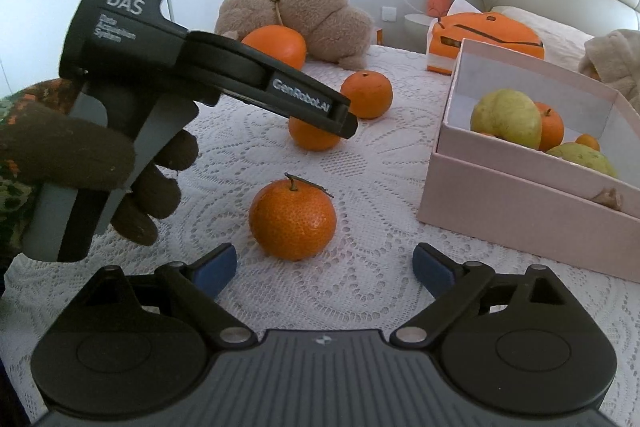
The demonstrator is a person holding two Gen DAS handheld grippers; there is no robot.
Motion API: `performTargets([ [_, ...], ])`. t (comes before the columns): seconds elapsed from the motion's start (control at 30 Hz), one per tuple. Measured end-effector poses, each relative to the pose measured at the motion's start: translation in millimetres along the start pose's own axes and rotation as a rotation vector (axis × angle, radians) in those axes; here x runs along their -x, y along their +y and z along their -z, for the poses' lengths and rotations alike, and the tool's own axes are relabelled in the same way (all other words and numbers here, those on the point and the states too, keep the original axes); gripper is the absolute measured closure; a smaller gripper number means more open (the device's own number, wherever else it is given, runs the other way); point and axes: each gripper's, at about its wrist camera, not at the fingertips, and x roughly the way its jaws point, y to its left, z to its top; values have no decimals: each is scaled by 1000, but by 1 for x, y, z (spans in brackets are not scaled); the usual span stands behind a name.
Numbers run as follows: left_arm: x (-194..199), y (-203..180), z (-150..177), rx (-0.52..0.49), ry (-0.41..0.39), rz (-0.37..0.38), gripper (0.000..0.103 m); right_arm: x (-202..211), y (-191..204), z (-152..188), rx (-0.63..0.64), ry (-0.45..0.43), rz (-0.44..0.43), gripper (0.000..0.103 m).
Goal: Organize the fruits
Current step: 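Grasp an orange on the bed with the left gripper and lift it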
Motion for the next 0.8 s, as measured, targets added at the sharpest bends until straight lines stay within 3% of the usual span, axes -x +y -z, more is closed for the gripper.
performTargets([
  [0.2, -1, -4, 1, -6, -4, 1, 54, 0, 0, 0, 0, 0, 0, 7],
  [0.4, 17, 8, 8, 57, -10, 38, 54, -1, 0, 0, 0, 0, -1, 7],
  [0.63, 65, 31, 48, 104, -95, -84, 54, -2, -1, 0, -5, 4, -25, 3],
  [0.8, 77, 46, 73, 179, -135, -49, 54, -5, -1, -2, 2, 25, -25, 0],
])
